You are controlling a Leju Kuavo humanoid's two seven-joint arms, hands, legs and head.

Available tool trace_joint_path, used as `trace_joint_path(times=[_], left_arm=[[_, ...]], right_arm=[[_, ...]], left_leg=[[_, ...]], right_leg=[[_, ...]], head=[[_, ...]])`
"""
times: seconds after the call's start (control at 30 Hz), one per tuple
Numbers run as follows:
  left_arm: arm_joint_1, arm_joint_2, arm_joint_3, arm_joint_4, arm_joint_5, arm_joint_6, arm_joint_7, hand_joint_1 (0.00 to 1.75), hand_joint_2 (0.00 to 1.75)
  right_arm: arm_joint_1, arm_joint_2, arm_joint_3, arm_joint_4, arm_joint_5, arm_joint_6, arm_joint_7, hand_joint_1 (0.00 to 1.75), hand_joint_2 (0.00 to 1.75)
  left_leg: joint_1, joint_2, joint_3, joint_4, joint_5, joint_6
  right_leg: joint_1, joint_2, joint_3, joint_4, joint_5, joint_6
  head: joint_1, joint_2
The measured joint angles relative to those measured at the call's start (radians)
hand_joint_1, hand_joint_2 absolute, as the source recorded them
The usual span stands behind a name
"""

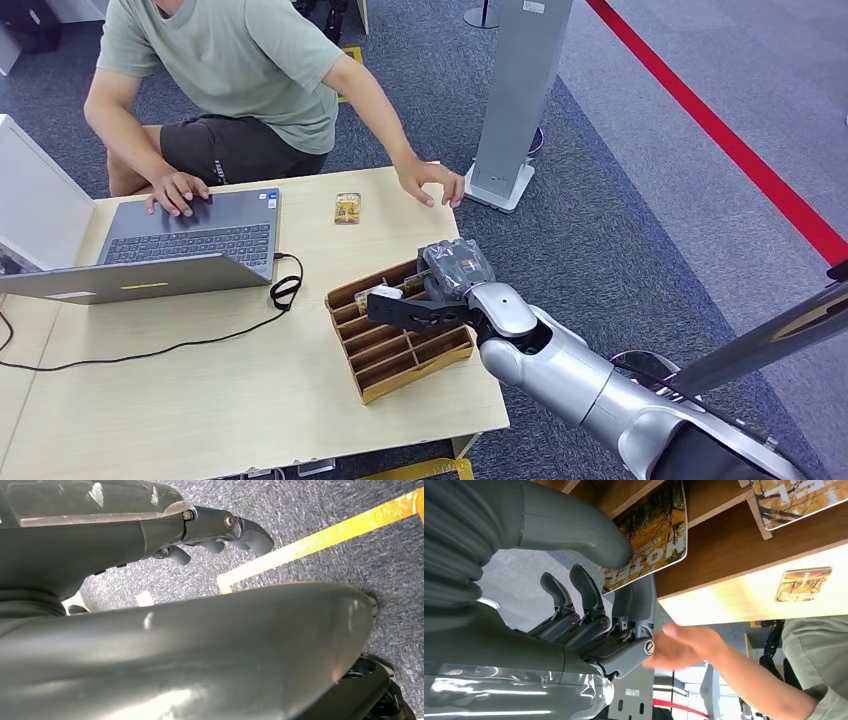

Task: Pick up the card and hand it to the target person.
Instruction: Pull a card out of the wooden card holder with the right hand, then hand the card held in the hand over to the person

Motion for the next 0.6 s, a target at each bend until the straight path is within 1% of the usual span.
trace_joint_path(times=[0.2, 0.4, 0.5, 0.6], left_arm=[[0.001, 0.000, 0.000, 0.000, 0.006, 0.000, 0.000, 0.00, 0.00], [0.002, 0.000, 0.000, 0.000, 0.010, 0.001, 0.000, 0.00, 0.00], [0.002, 0.000, 0.000, 0.000, 0.012, 0.001, -0.001, 0.00, 0.00], [0.002, 0.000, 0.000, 0.000, 0.013, 0.001, -0.006, 0.00, 0.00]], right_arm=[[0.001, -0.002, -0.001, -0.014, 0.001, -0.012, -0.001, 1.45, 1.75], [-0.008, -0.014, -0.015, -0.086, -0.007, 0.001, 0.016, 1.45, 1.75], [-0.027, -0.023, -0.022, -0.134, -0.027, 0.015, 0.021, 1.45, 1.75], [-0.069, -0.033, -0.024, -0.184, -0.065, 0.034, 0.028, 1.45, 1.75]], left_leg=[[0.000, 0.000, 0.000, 0.000, 0.000, 0.000], [0.000, 0.000, 0.000, 0.000, 0.000, 0.000], [0.000, 0.000, 0.000, 0.000, 0.000, 0.000], [0.000, 0.000, 0.000, 0.000, 0.000, 0.000]], right_leg=[[0.000, 0.000, 0.000, 0.000, 0.000, 0.000], [0.000, 0.000, 0.000, 0.000, 0.000, 0.000], [0.000, 0.000, 0.000, 0.000, 0.000, 0.000], [0.000, 0.000, 0.000, 0.000, 0.000, 0.000]], head=[[0.000, 0.000], [0.000, 0.000], [0.000, 0.000], [0.000, 0.000]])
